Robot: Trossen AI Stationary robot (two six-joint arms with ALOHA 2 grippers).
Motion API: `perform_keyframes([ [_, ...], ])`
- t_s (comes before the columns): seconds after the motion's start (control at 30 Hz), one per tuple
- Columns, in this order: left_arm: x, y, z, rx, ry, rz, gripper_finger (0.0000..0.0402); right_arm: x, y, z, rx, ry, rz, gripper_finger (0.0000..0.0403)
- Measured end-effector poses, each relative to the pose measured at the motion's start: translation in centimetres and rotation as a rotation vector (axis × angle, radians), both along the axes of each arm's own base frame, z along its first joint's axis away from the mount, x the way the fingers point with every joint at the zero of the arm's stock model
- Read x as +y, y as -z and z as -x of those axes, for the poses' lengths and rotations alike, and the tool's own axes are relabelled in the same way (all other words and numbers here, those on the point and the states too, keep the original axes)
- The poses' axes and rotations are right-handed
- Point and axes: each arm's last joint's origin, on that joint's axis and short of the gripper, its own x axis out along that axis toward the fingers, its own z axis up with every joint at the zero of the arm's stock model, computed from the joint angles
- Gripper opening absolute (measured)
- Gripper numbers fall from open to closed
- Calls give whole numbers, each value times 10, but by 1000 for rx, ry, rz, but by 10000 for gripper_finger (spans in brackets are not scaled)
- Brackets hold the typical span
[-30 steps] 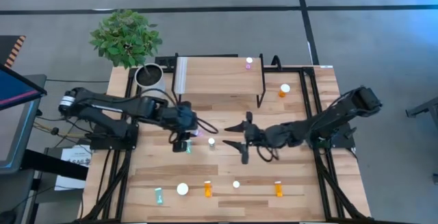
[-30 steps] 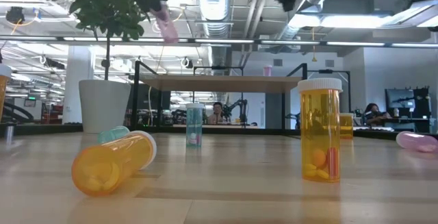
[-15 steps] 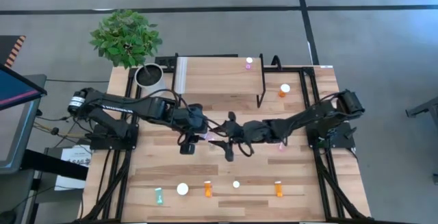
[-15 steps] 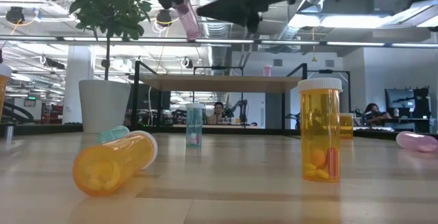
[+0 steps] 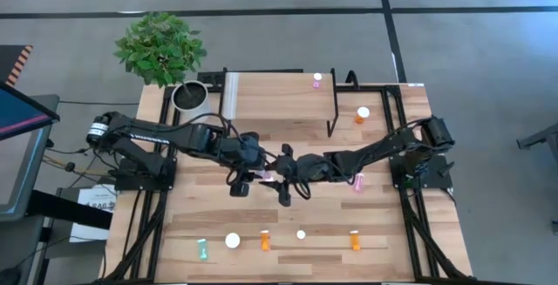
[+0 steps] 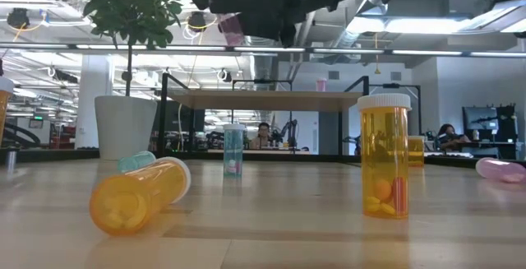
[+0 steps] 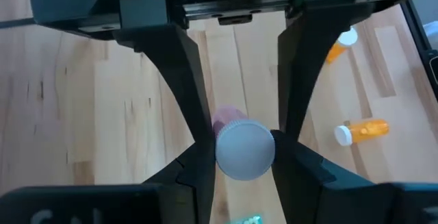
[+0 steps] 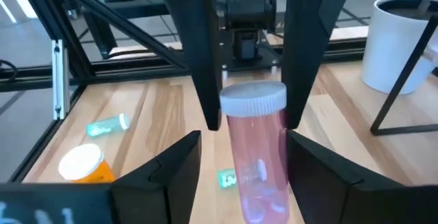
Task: Pick and place medicine bottles onto shelf by color
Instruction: Put the left pink pill bottle on the shelf aligned with the other pink pill bottle
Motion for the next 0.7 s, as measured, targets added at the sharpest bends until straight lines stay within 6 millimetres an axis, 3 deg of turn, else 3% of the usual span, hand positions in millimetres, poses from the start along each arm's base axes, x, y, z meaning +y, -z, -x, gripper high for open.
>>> perform_keyframes([
  [0.47,0,0,0,-1,10,3,114,1,-1,1,7,-4,7,128],
  [0.7,1,-1,0,-12,-24,-23,165,1,1,2,19,-3,7,124],
])
